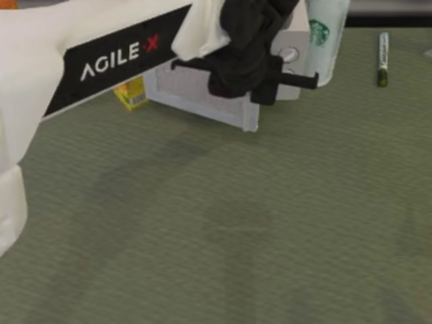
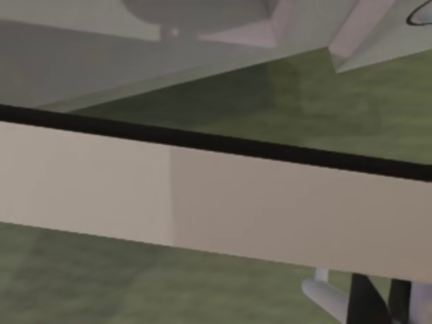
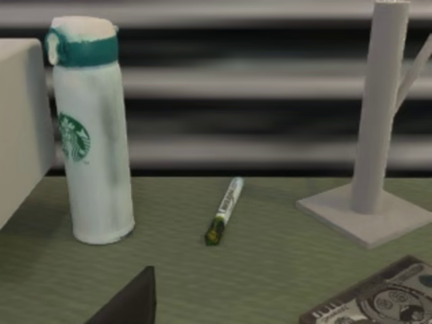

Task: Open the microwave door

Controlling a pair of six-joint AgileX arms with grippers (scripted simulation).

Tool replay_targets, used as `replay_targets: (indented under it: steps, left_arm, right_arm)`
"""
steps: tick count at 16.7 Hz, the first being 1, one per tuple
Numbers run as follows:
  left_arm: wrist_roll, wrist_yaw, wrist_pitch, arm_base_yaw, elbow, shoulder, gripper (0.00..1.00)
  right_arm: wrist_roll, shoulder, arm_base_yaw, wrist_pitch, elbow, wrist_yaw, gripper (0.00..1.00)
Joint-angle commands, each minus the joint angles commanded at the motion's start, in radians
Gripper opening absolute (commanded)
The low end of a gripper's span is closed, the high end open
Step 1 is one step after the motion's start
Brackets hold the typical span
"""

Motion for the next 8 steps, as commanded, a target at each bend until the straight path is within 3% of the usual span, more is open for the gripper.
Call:
replay_targets:
  steps: [8]
  left_arm:
    - [0.11,0.051,0.069,0.024,-0.143,-0.097,0.0]
  right_arm:
    - [0.0,0.0,0.0,0.0,0.0,0.0,1.0]
